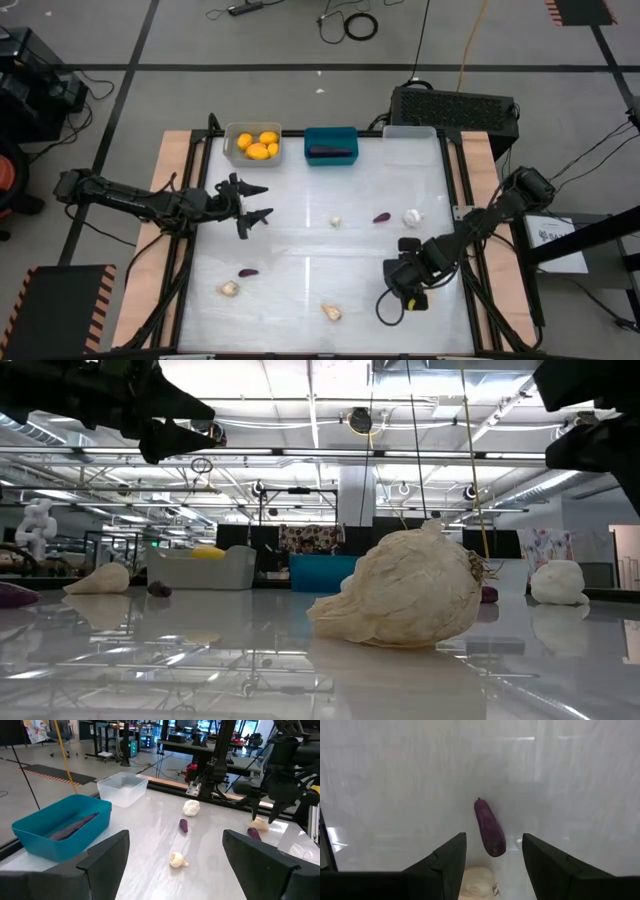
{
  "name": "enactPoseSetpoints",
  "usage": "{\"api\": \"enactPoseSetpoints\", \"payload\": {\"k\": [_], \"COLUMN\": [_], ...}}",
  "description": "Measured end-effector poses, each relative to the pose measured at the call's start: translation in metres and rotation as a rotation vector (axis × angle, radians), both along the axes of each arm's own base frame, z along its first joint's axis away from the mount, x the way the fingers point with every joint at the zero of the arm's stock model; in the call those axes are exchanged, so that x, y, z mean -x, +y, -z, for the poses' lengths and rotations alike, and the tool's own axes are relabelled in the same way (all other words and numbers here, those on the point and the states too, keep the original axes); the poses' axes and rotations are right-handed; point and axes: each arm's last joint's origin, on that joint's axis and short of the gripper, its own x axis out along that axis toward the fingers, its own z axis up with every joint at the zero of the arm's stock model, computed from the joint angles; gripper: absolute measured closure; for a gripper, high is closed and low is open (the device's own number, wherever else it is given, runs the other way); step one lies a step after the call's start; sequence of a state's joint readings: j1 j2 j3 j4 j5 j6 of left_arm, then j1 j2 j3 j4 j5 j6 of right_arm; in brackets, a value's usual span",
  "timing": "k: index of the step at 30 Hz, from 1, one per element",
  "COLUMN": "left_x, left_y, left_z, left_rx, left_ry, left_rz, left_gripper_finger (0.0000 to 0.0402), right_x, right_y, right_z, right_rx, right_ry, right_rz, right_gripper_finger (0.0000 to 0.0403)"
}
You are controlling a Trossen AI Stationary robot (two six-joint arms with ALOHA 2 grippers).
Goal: Sort produce into baskets
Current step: Put the bottom right eggplant into the blue bin
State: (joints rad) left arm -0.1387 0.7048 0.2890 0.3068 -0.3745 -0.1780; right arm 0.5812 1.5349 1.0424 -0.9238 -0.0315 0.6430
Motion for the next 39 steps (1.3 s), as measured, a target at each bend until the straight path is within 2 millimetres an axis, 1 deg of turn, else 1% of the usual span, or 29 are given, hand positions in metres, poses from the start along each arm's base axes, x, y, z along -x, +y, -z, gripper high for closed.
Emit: {"api": "enactPoseSetpoints", "payload": {"k": [10,13,18,22,25,29,34,39], "left_x": [0.0,0.0,-0.002,-0.009,-0.014,-0.02,-0.025,-0.027], "left_y": [0.0,0.0,0.0,-0.003,-0.004,-0.007,-0.008,-0.009], "left_z": [0.0,0.0,0.002,0.007,0.012,0.018,0.027,0.032], "left_rx": [-0.004,-0.007,-0.004,-0.002,-0.008,-0.021,-0.025,-0.025], "left_ry": [0.004,0.004,0.012,0.041,0.06,0.093,0.146,0.183], "left_rz": [0.0,0.001,0.003,0.048,0.08,0.143,0.172,0.185], "left_gripper_finger": [0.0075,0.0075,0.0075,0.0075,0.0075,0.0075,0.0075,0.0075], "right_x": [0.001,0.002,0.007,0.01,0.011,0.012,0.016,0.018], "right_y": [0.001,0.001,-0.001,-0.004,-0.004,-0.005,-0.008,-0.009], "right_z": [0.0,0.006,0.023,0.03,0.034,0.042,0.054,0.058], "right_rx": [0.004,0.0,0.001,0.011,0.001,-0.012,-0.016,-0.017], "right_ry": [-0.003,-0.009,-0.008,0.008,-0.005,-0.024,-0.022,-0.022], "right_rz": [-0.008,-0.009,-0.015,-0.012,-0.006,-0.006,0.021,0.0], "right_gripper_finger": [0.0218,0.0215,0.0183,0.0156,0.0145,0.0143,0.0147,0.0158]}}
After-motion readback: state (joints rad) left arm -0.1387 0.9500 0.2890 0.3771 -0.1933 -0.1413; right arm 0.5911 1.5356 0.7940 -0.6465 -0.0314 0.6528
